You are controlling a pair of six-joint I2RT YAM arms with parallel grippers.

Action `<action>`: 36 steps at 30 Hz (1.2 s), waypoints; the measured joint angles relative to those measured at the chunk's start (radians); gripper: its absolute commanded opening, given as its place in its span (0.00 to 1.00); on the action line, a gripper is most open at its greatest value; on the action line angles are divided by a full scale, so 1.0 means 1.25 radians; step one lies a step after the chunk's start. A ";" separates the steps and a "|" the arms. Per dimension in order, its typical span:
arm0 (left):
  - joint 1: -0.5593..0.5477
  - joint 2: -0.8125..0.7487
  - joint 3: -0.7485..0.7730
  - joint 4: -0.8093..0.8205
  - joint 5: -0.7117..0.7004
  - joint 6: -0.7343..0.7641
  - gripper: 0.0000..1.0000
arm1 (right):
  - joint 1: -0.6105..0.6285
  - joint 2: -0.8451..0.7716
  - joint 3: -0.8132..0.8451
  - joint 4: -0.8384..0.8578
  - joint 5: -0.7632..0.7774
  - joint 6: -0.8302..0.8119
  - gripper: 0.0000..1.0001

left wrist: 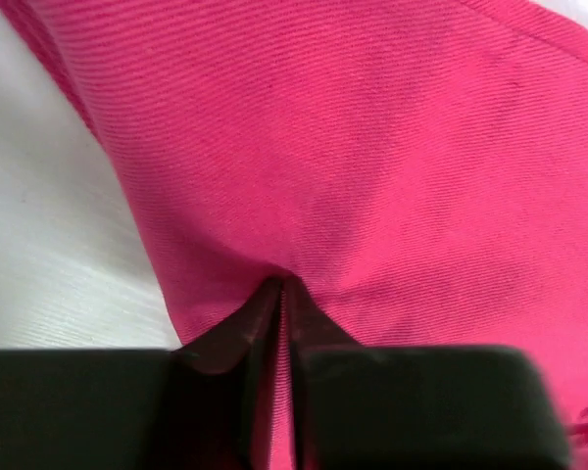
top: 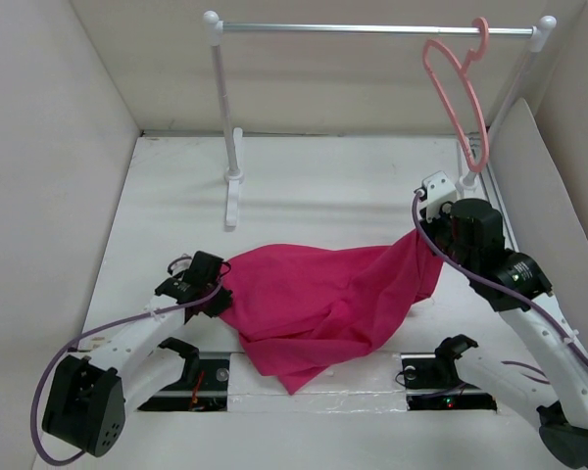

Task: Place the trousers on the hanger
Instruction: Fold the trousers

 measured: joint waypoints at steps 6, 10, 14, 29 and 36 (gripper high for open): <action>0.013 0.028 0.017 0.013 -0.034 0.022 0.00 | -0.002 0.004 0.011 -0.004 -0.018 -0.013 0.00; 0.026 -0.020 0.126 -0.031 -0.072 0.064 0.35 | -0.002 0.012 0.040 -0.004 -0.041 -0.020 0.00; 0.026 -0.059 0.216 -0.066 -0.089 0.073 0.84 | -0.002 0.016 0.060 -0.003 -0.062 -0.027 0.00; 0.031 -0.024 0.029 -0.105 0.001 -0.109 0.70 | -0.133 0.096 0.118 -0.020 -0.125 -0.064 0.00; 0.031 0.043 0.039 -0.065 0.003 -0.103 0.41 | -0.244 0.186 0.162 0.020 -0.237 -0.068 0.00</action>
